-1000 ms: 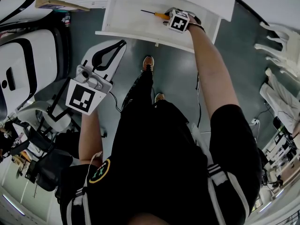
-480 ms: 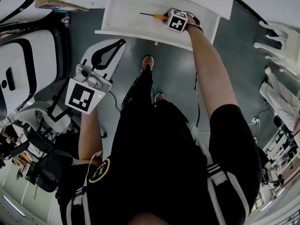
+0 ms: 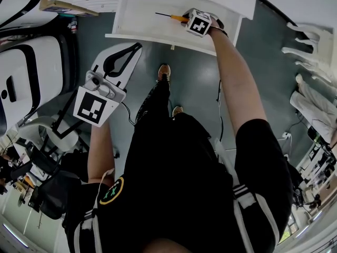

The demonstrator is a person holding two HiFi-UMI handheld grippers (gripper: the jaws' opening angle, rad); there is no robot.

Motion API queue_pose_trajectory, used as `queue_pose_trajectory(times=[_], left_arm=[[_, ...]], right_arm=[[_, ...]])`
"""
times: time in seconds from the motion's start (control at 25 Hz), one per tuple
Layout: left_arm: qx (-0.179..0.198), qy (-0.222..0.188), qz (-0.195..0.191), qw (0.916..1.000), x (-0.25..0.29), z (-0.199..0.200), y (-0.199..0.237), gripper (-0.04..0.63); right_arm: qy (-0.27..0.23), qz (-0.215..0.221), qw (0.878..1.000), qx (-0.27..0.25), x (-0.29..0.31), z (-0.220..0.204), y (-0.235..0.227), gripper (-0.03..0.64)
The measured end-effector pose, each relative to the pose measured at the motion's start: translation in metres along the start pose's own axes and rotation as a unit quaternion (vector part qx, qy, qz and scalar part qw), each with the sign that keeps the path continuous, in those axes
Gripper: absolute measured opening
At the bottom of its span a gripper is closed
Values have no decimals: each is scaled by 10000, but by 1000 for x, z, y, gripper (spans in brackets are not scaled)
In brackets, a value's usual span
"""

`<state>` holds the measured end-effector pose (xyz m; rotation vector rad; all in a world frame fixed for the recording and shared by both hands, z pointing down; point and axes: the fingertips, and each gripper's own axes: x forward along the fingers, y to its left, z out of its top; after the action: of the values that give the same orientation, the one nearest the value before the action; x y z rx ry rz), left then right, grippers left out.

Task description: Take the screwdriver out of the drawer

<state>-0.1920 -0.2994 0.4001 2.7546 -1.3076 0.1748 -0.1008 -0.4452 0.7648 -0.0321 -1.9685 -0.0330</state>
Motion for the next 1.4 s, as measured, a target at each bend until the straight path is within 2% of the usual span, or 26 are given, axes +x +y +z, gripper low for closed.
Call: queue_pose_trajectory(times=[0.4, 0.64, 0.8, 1.08, 1.4], left_arm=[[117, -154, -109, 9998, -7, 9, -26, 21], [84, -311, -178, 9993, -7, 20, -43, 21], [235, -473, -227, 9983, -15, 17, -45, 21], [142, -580, -169, 9981, -20, 26, -65, 21], [348, -687, -278, 9966, -24, 45, -106, 21]], right_arm=[[-448, -406, 9981, 138, -45, 17, 7, 135], [-882, -731, 9931, 238, -90, 25, 15, 135], [-1119, -954, 9890, 164, -117, 32, 30, 135], [-1779, -1273, 9751, 363, -171, 41, 61, 135], [-2566, -1655, 9506, 566, -245, 52, 103, 135]])
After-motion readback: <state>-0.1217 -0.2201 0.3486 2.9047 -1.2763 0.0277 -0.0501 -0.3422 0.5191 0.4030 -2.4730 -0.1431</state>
